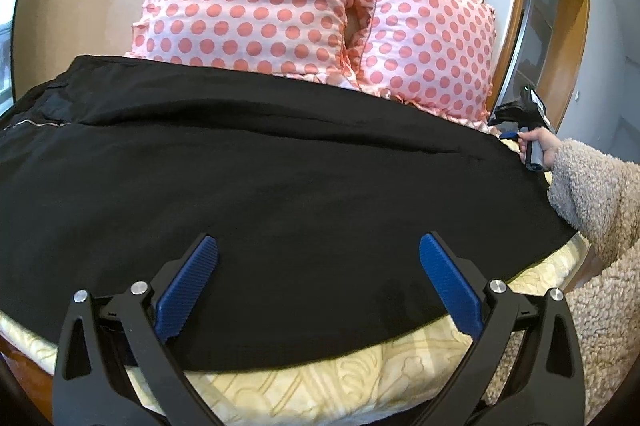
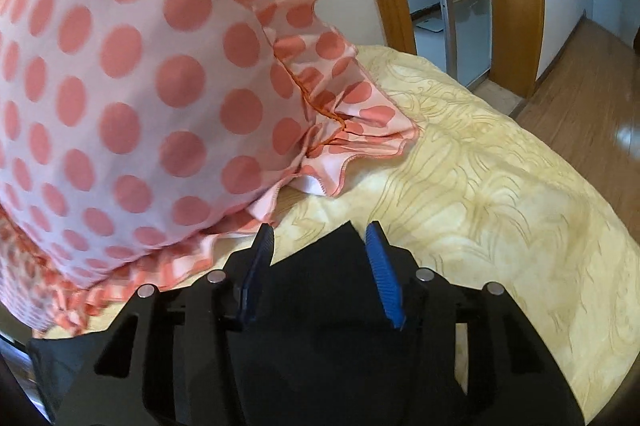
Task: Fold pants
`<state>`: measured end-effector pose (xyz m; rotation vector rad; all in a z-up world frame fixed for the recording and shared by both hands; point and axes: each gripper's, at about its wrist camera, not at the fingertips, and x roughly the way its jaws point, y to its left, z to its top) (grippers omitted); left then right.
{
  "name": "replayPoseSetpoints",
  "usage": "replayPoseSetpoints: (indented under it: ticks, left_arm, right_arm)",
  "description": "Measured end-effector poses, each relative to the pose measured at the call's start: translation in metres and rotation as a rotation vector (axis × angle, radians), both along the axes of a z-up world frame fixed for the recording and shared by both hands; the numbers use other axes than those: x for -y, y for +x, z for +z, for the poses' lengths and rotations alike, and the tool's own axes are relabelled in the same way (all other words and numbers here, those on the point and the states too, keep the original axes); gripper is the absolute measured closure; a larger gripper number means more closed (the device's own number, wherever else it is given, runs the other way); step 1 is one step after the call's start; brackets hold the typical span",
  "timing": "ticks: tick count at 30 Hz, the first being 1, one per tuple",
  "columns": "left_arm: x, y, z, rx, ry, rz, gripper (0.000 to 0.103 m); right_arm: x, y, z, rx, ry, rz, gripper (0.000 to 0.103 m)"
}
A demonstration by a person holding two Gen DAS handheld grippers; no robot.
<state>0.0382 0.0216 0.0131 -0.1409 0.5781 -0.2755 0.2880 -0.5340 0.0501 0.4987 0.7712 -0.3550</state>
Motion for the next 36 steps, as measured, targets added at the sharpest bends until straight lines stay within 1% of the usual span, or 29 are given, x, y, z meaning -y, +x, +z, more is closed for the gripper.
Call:
replayPoseSetpoints:
  ticks: [2,3,4,5,6,7,8,11,12,14,15,16,17,18,20,22,24,25,26,28,29,30,31,33,34,36]
  left_arm:
    - [0.004,0.001,0.000,0.004,0.024,-0.005,0.002]
    - [0.005,0.000,0.000,0.007,0.033,-0.005,0.002]
    - [0.005,0.000,0.000,0.007,0.033,-0.009,0.002]
    - [0.005,0.000,0.001,0.007,0.030,-0.011,0.002]
    - [0.004,-0.001,0.001,0.006,0.024,-0.012,0.002]
    - [0.002,-0.002,0.001,0.006,0.017,-0.013,0.002]
    - [0.001,-0.001,0.001,0.006,0.014,-0.012,0.002]
    - [-0.003,-0.006,0.002,0.012,0.000,-0.003,0.002]
    - [-0.006,-0.009,0.003,0.016,-0.009,0.000,0.002]
    - [-0.009,-0.011,0.004,0.020,-0.024,0.005,0.002]
    - [-0.011,-0.013,0.005,0.025,-0.035,0.005,0.002]
    - [-0.012,-0.015,0.005,0.030,-0.043,0.006,0.002]
    - [-0.014,-0.017,0.006,0.034,-0.051,0.007,0.002]
    - [-0.015,-0.019,0.007,0.040,-0.058,0.007,0.002]
    - [-0.017,-0.022,0.008,0.051,-0.068,0.006,0.002]
    - [-0.019,-0.024,0.009,0.060,-0.078,0.002,0.002]
    - [-0.019,-0.024,0.010,0.059,-0.092,-0.005,0.002]
    - [-0.019,-0.025,0.010,0.057,-0.098,-0.007,0.002]
    - [-0.018,-0.026,0.010,0.054,-0.105,-0.009,0.002]
    - [-0.018,-0.030,0.010,0.056,-0.108,-0.007,0.002]
    - [-0.018,-0.032,0.011,0.059,-0.106,-0.003,0.002]
    - [-0.017,-0.034,0.012,0.064,-0.100,0.003,0.002]
    - [-0.017,-0.035,0.012,0.068,-0.095,0.010,0.002]
    - [-0.018,-0.037,0.013,0.074,-0.082,0.030,0.002]
    - [-0.018,-0.037,0.014,0.075,-0.076,0.038,0.002]
    - [-0.018,-0.037,0.014,0.070,-0.068,0.056,0.002]
  right_arm:
    - [0.001,0.001,-0.006,-0.010,0.000,-0.002,0.053]
    - [-0.001,0.000,-0.008,-0.013,-0.015,0.009,0.061]
    - [-0.003,0.000,-0.008,-0.014,-0.036,0.025,0.074]
    - [-0.005,-0.004,-0.007,-0.005,-0.041,0.047,0.091]
    - [-0.006,-0.010,-0.004,0.024,-0.029,0.055,0.096]
    - [-0.007,-0.018,0.001,0.064,-0.011,0.063,0.097]
    - [-0.009,-0.033,0.010,0.133,0.013,0.078,0.098]
    - [-0.024,-0.069,0.030,0.239,0.019,0.124,0.099]
    - [-0.033,-0.091,0.040,0.287,0.016,0.148,0.099]
    - [-0.044,-0.125,0.051,0.340,0.014,0.170,0.099]
    - [-0.050,-0.149,0.054,0.371,0.019,0.180,0.099]
    - [-0.056,-0.167,0.055,0.382,0.019,0.184,0.099]
    - [-0.059,-0.185,0.053,0.382,0.019,0.180,0.099]
    - [-0.062,-0.212,0.045,0.370,0.027,0.164,0.099]
    - [-0.063,-0.239,0.028,0.323,0.057,0.130,0.099]
    - [-0.062,-0.256,0.008,0.260,0.091,0.110,0.099]
    - [-0.064,-0.265,-0.002,0.203,0.106,0.119,0.099]
    - [-0.066,-0.269,-0.002,0.189,0.111,0.120,0.098]
    - [-0.067,-0.273,-0.001,0.187,0.126,0.116,0.097]
    - [-0.066,-0.280,0.005,0.187,0.182,0.092,0.083]
    - [-0.066,-0.284,0.006,0.205,0.223,0.088,0.056]
    - [-0.066,-0.289,0.006,0.240,0.280,0.088,0.033]
    - [-0.068,-0.290,0.004,0.267,0.341,0.102,0.032]
    - [-0.077,-0.285,-0.004,0.288,0.480,0.141,0.035]
    - [-0.083,-0.278,-0.009,0.282,0.541,0.155,0.035]
    - [-0.095,-0.261,-0.025,0.248,0.667,0.175,0.041]
